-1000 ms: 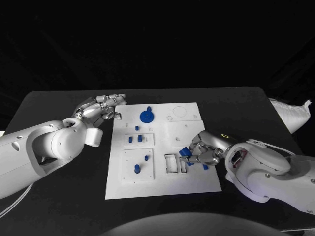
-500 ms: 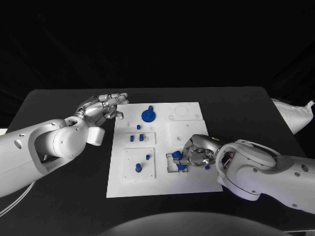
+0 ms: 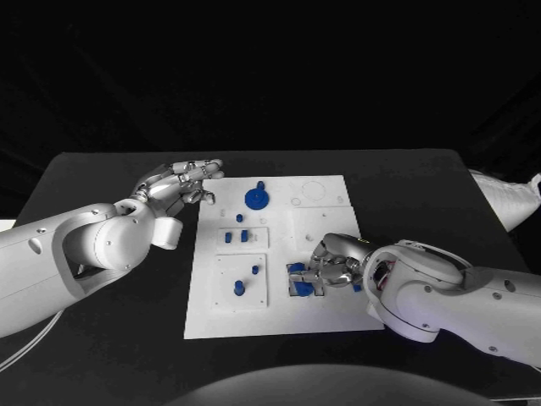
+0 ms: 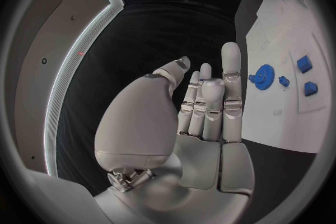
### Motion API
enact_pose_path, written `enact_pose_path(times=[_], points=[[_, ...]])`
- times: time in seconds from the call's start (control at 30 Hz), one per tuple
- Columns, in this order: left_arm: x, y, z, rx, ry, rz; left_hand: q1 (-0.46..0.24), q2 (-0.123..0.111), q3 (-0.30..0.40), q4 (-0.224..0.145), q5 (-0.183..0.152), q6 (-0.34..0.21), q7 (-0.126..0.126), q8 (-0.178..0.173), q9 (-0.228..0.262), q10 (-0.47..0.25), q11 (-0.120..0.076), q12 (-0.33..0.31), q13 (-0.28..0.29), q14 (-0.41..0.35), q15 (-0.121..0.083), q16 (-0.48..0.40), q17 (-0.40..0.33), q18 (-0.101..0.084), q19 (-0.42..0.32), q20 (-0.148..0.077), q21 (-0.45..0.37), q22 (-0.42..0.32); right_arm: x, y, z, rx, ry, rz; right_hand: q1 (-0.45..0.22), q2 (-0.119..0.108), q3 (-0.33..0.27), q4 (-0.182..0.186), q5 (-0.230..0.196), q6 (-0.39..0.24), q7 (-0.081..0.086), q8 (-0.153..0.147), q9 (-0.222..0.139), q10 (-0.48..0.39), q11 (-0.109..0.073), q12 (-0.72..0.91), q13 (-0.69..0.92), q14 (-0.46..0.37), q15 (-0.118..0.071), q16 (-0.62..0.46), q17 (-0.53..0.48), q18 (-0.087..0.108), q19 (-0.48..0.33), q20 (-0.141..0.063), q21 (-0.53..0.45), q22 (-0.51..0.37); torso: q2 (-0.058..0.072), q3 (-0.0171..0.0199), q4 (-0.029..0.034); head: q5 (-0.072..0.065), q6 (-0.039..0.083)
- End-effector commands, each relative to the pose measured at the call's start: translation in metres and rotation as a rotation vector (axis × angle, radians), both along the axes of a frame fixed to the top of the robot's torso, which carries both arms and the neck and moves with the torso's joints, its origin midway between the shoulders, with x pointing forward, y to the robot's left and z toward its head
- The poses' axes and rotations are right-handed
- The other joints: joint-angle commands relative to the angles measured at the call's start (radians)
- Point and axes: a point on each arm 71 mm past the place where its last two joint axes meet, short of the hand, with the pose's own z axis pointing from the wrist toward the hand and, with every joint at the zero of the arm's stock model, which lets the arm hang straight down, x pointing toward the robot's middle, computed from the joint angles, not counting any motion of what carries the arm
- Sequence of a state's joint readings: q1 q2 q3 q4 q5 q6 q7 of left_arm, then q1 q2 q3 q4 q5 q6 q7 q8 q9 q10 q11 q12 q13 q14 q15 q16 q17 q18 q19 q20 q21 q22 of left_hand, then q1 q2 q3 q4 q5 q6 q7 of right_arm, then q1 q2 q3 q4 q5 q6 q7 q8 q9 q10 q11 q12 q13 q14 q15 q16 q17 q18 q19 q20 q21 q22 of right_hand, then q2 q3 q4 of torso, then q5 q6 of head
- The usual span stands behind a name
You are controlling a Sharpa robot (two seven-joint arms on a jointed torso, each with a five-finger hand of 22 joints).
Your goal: Assemble the parts on the task board
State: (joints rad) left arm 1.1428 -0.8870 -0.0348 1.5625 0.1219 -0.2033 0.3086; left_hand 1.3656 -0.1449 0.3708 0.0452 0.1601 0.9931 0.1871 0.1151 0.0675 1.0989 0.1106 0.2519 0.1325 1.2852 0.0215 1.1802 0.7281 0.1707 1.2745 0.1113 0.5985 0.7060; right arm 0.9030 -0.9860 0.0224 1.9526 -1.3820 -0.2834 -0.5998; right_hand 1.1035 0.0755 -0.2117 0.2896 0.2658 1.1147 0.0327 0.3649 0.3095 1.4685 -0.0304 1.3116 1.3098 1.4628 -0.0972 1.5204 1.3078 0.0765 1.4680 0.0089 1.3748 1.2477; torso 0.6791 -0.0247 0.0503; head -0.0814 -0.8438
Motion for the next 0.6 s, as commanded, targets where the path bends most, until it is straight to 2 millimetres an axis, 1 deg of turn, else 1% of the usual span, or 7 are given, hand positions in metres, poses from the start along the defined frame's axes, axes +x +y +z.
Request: enact_pose_path(times=[0.03,0.13,0.2,0.27,0.4,0.47,0.6], points=[[-0.0007,-0.0018,0.0014,-0.010,-0.009,-0.017,-0.003,0.008,-0.006,0.001,-0.006,-0.007,0.001,0.007,0.001,-0.008,-0.002,0.006,0.001,-0.009,-0.001,-0.003,-0.002,0.010,-0.004,0.005,-0.006,-0.001,-0.0011,0.0028,-0.0016,-0.014,0.012,0.017,-0.044,-0.016,-0.030,0.002,-0.084,-0.007,0.005,-0.010,0.005,0.003,-0.006,-0.005,0.037,0.091,-0.005,0.003,0.176,-0.012,0.014,-0.007,0.004,0.001,0.000,0.0005,-0.0011,0.002,-0.001],[-0.0008,-0.0019,0.0015,-0.010,-0.010,-0.017,-0.003,0.008,-0.006,0.001,-0.006,-0.007,0.001,0.007,0.001,-0.008,-0.002,0.006,0.001,-0.009,-0.001,-0.003,-0.002,0.010,-0.004,0.005,-0.006,-0.001,-0.0004,0.0034,-0.0014,-0.016,0.003,0.018,-0.091,-0.025,-0.061,0.003,-0.171,-0.010,0.006,-0.015,0.017,0.001,-0.005,-0.014,0.034,0.091,-0.004,0.002,0.175,-0.011,0.013,-0.007,0.001,-0.001,0.000,-0.0001,-0.0006,0.001,-0.002],[-0.0008,-0.0019,0.0015,-0.010,-0.010,-0.017,-0.003,0.008,-0.007,0.001,-0.007,-0.007,0.001,0.007,0.001,-0.009,-0.002,0.006,0.001,-0.009,-0.001,-0.003,-0.002,0.010,-0.004,0.005,-0.006,-0.001,0.0001,0.0034,-0.0011,-0.017,-0.006,0.017,-0.127,-0.029,-0.074,0.004,-0.209,-0.012,0.008,-0.018,0.023,-0.002,-0.005,-0.023,0.029,0.091,-0.003,0.001,0.172,-0.011,0.012,-0.006,-0.001,-0.004,0.000,-0.0002,0.0000,0.000,-0.002],[-0.0008,-0.0018,0.0015,-0.010,-0.010,-0.017,-0.004,0.007,-0.008,0.001,-0.007,-0.007,0.001,0.008,0.001,-0.009,-0.002,0.007,0.002,-0.009,-0.001,-0.002,-0.002,0.010,-0.004,0.005,-0.006,-0.001,0.0007,0.0033,-0.0005,-0.019,-0.018,0.016,-0.159,-0.034,-0.082,0.004,-0.215,-0.014,0.008,-0.021,0.029,-0.005,-0.003,-0.033,0.024,0.090,-0.003,-0.001,0.171,-0.010,0.011,-0.005,-0.002,-0.005,0.000,-0.0001,-0.0005,-0.001,-0.002],[-0.0007,-0.0016,0.0014,-0.010,-0.010,-0.016,-0.004,0.007,-0.008,0.001,-0.007,-0.007,0.001,0.008,0.001,-0.009,-0.002,0.007,0.002,-0.009,-0.001,-0.002,-0.002,0.010,-0.004,0.005,-0.006,-0.001,0.0004,0.0028,0.0012,-0.016,-0.036,0.015,-0.170,-0.039,-0.083,0.004,-0.215,-0.015,0.009,-0.023,0.032,-0.008,-0.003,-0.041,0.018,0.090,-0.002,-0.001,0.169,-0.010,0.010,-0.005,-0.004,-0.007,0.000,0.0009,-0.0008,-0.002,-0.001],[-0.0006,-0.0013,0.0014,-0.010,-0.009,-0.016,-0.004,0.007,-0.008,0.001,-0.007,-0.007,0.001,0.008,0.001,-0.009,-0.002,0.007,0.002,-0.009,-0.001,-0.002,-0.002,0.010,-0.004,0.005,-0.006,-0.001,-0.0010,0.0025,0.0026,-0.008,-0.042,0.020,-0.136,-0.039,-0.069,-0.005,-0.208,-0.015,0.009,-0.024,0.038,-0.007,-0.003,-0.040,0.021,0.090,-0.002,-0.001,0.171,-0.010,0.010,-0.004,-0.002,-0.004,0.000,0.0016,-0.0006,-0.001,-0.002],[-0.0006,-0.0003,0.0013,-0.009,-0.009,-0.014,-0.004,0.007,-0.008,0.001,-0.007,-0.007,0.001,0.008,0.001,-0.009,-0.002,0.007,0.002,-0.009,-0.001,-0.002,-0.002,0.010,-0.004,0.005,-0.006,-0.001,-0.0046,0.0011,0.0053,0.007,-0.051,0.032,-0.001,-0.042,-0.037,-0.057,-0.191,-0.014,0.008,-0.027,0.053,-0.003,-0.004,-0.039,0.026,0.091,-0.002,0.000,0.172,-0.011,0.012,-0.004,0.000,0.001,0.001,0.0012,-0.0005,0.002,-0.003]])
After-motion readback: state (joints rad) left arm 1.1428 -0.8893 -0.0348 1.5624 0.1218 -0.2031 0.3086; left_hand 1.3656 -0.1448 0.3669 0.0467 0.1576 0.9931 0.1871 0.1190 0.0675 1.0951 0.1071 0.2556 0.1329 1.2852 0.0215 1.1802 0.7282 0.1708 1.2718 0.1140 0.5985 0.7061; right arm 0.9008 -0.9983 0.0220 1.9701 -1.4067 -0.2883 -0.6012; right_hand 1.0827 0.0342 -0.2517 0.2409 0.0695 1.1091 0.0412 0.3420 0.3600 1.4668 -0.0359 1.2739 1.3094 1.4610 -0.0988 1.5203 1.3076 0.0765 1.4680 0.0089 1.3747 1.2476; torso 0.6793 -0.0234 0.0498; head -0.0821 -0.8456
